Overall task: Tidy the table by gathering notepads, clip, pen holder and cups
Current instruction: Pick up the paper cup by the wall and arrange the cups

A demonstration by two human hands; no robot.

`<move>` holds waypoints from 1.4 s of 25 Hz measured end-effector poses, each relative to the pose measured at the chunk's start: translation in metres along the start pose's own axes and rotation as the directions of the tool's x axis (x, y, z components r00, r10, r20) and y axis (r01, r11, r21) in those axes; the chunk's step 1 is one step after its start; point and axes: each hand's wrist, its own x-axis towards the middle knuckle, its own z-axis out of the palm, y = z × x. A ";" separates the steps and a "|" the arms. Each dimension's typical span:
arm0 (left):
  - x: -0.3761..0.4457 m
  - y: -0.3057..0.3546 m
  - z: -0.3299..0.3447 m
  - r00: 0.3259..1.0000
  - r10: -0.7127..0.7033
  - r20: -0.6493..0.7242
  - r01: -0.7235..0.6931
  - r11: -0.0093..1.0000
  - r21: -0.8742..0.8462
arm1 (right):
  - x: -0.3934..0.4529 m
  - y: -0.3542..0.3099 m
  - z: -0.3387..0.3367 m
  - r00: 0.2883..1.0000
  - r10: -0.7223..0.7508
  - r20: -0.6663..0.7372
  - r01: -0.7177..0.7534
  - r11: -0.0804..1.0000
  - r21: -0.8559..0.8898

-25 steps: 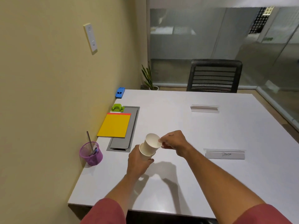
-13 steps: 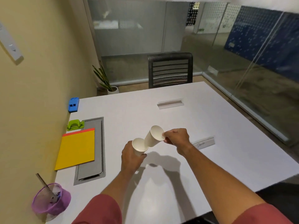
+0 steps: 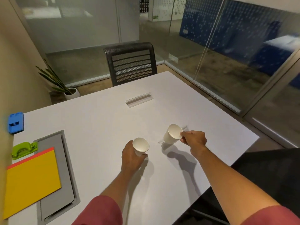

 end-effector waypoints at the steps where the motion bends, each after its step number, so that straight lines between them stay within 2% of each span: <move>1: 0.004 0.003 0.004 1.000 0.011 0.015 -0.011 1.000 -0.005 | 0.007 -0.001 -0.004 0.999 0.008 -0.036 -0.008 1.000 0.012; 8: 0.032 0.018 0.043 0.995 0.064 0.079 -0.063 0.998 -0.012 | 0.075 -0.004 -0.030 0.976 0.053 -0.210 -0.048 0.998 0.032; 14: 0.062 0.030 0.072 0.999 0.018 0.038 -0.017 0.999 -0.043 | 0.149 -0.012 -0.037 0.955 0.062 -0.290 -0.075 0.997 -0.035; 24: 0.096 0.019 0.101 0.999 -0.024 -0.022 0.025 1.000 0.005 | 0.237 -0.018 -0.003 0.951 0.161 -0.266 -0.173 0.985 -0.022; 35: 0.105 0.015 0.107 0.999 -0.031 -0.031 0.032 0.999 0.040 | 0.253 -0.015 0.013 0.951 0.209 -0.228 -0.188 0.976 0.110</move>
